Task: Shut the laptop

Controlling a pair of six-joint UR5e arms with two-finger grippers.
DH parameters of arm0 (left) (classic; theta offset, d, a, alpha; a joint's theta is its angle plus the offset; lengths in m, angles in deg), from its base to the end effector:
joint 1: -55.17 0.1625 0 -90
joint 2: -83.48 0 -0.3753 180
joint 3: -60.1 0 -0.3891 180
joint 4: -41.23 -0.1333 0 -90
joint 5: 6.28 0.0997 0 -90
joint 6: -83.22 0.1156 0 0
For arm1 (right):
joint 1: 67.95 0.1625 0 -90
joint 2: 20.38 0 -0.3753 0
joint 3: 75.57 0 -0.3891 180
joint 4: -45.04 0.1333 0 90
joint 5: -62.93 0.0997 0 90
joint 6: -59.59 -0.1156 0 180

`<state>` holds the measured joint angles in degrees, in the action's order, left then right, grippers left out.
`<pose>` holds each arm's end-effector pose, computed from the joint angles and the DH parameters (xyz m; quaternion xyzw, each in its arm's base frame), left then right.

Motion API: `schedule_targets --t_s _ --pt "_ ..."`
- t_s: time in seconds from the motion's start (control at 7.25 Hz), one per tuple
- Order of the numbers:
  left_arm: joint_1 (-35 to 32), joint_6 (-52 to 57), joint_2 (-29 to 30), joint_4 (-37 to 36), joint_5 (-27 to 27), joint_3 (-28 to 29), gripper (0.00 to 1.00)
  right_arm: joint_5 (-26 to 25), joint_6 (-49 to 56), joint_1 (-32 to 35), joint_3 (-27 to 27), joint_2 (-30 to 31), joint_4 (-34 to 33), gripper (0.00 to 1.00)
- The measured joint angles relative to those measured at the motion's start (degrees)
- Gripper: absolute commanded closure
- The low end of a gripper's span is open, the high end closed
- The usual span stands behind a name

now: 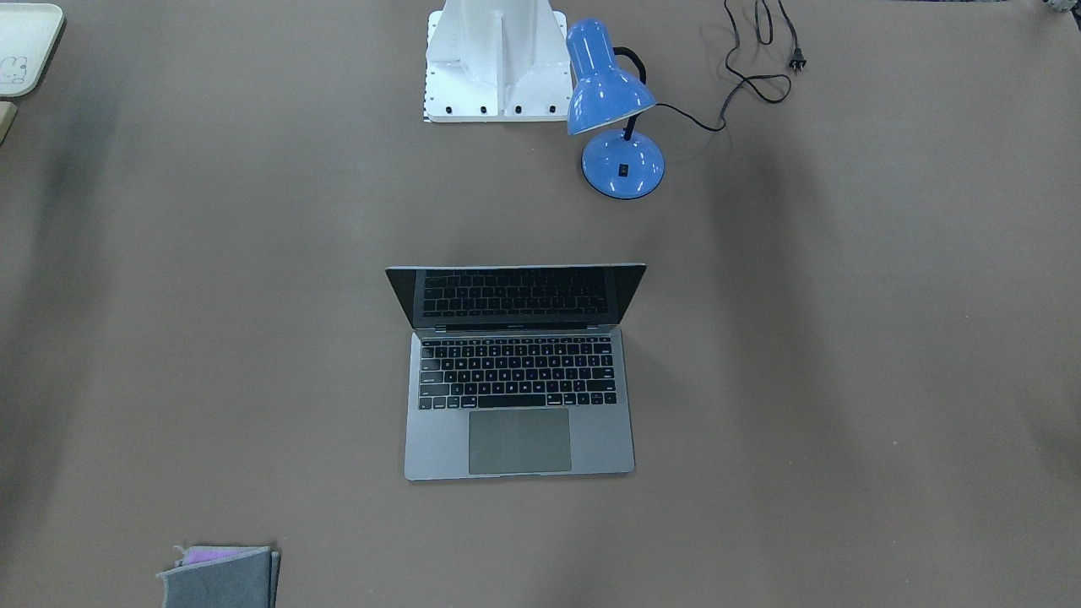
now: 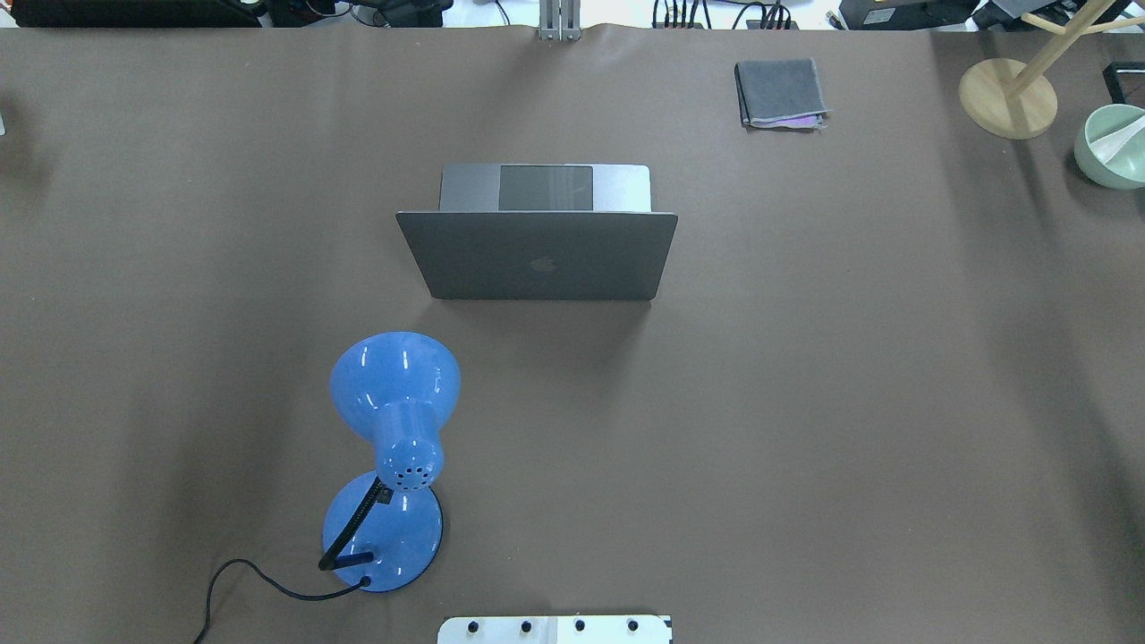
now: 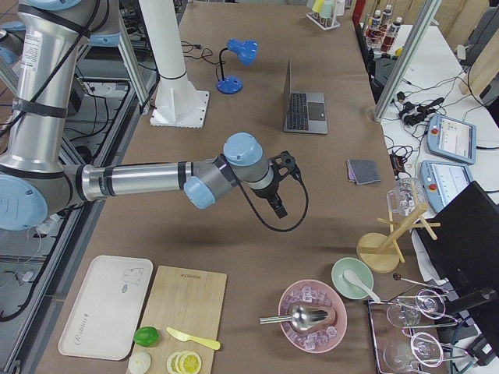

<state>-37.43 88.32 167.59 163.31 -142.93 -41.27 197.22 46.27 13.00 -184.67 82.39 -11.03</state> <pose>-0.0708 -0.4735 0.5008 0.3201 0.3542 0.1464 0.8664 -0.0162 -0.4362 0.4843 0.2441 -0.4090 -0.0972 0.8739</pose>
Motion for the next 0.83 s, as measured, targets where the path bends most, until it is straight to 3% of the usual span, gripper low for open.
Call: schedule_targets --t_s 0.41,0.83 --pt "4.29 -23.65 3.24 6.84 -8.84 -1.99 0.02 2.89 -20.48 -5.4 -2.69 -4.52 0.44 0.0" --pt "14.64 -42.1 8.79 7.72 -8.92 -5.29 0.02 -4.32 -34.84 -14.7 -8.05 -6.36 0.1 0.0"
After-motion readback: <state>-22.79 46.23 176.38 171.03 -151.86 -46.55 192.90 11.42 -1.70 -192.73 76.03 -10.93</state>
